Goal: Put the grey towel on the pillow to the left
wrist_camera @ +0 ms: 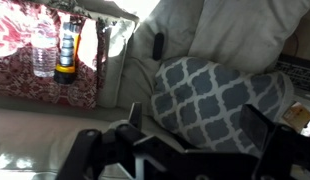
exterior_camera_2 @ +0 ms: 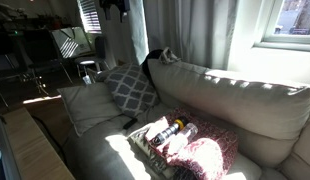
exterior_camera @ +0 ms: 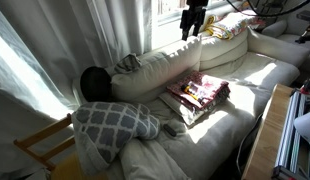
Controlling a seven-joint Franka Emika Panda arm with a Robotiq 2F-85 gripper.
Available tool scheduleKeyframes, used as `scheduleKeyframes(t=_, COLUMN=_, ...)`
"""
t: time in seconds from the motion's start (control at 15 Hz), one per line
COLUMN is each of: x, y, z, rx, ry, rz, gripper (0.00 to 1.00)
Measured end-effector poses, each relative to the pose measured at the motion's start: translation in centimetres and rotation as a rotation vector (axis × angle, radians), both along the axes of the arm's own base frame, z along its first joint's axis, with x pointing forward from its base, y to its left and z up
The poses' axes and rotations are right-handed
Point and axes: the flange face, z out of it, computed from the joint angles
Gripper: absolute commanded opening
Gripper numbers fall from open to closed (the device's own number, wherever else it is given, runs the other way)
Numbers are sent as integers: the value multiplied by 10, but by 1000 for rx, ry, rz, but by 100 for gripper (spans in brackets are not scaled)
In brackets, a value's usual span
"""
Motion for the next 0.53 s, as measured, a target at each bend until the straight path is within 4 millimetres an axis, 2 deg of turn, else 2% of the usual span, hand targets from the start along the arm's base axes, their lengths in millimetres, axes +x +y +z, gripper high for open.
scheduleKeyframes(t=0.27, x=53, y=31, z=-69, rx=13, ry=-110, rz=16, gripper=100)
scheduleKeyframes(t=0.53, x=105, y=49, z=-120, rx=4, ry=-218, rz=2, gripper=100)
